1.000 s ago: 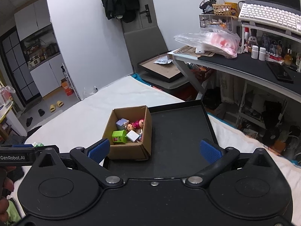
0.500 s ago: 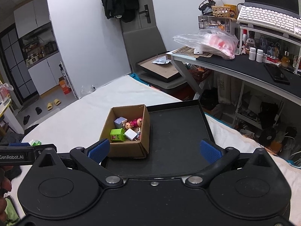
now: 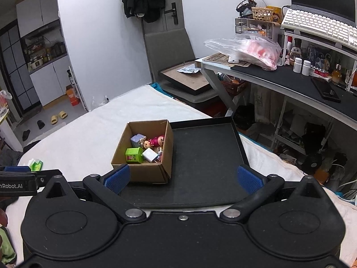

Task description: Organize rigid objects

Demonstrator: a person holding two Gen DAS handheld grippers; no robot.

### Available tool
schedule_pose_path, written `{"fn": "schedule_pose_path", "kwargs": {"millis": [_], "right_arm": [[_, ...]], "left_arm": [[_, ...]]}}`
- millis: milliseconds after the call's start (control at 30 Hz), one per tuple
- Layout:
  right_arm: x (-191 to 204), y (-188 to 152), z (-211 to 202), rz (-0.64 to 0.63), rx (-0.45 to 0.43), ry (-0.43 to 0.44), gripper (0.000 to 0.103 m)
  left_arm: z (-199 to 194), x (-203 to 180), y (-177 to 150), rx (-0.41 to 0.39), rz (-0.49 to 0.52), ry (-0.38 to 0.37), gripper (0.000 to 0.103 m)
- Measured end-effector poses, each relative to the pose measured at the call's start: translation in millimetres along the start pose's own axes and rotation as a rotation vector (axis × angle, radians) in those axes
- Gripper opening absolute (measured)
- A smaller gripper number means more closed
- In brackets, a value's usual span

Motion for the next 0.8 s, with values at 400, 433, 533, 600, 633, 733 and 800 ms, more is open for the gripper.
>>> {"fn": "schedule_pose_path", "kwargs": {"millis": [400, 433, 533, 600, 633, 733, 800], "right_arm": [[-1.0, 0.5, 0.5, -0.005, -0.003, -0.004, 0.103], [-0.9, 0.6, 0.4, -0.006, -0.004, -0.005, 0.103], [-1.0, 0.3, 0.1, -0.005, -0.002, -0.003, 0.103], [-1.0, 0.2, 0.1, -0.006, -0.001, -0.001, 0.103], [-0.8, 0.2, 0.1, -0.006, -0.002, 0.0, 0.103], [-0.5, -0.2, -0.4, -0.006, -0.001, -0.001, 0.103], [-0.6, -0.1, -0.1, -0.006, -0.002, 0.001, 0.103]], "left_arm": [[1.5, -1.2, -1.0, 0.002, 0.002, 0.0, 0.094], [1.4, -1.3, -1.0, 0.002, 0.002, -0.001, 0.094], [1.4, -1.9, -1.4, 0.001, 0.002, -0.001, 0.094], [1.5, -1.9, -1.5, 0.003, 0.001, -0.001, 0.094], [1.5, -1.9, -1.9, 0.004, 0.0, -0.002, 0.094], [1.5, -0.4, -2.0, 0.005, -0.002, -0.002, 0.094], [1.5, -0.4, -2.2, 0.006, -0.001, -0.003, 0.094]]}}
Point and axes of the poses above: each gripper's, at about its wrist camera, not at the fingertips, and z roughly the way its jaws point, x to its left, y to its top, the point moved 7 cm from there along z, roughly the way its jaws point, and after that the axes turned 4 degrees about z, right-handed, at the moved point
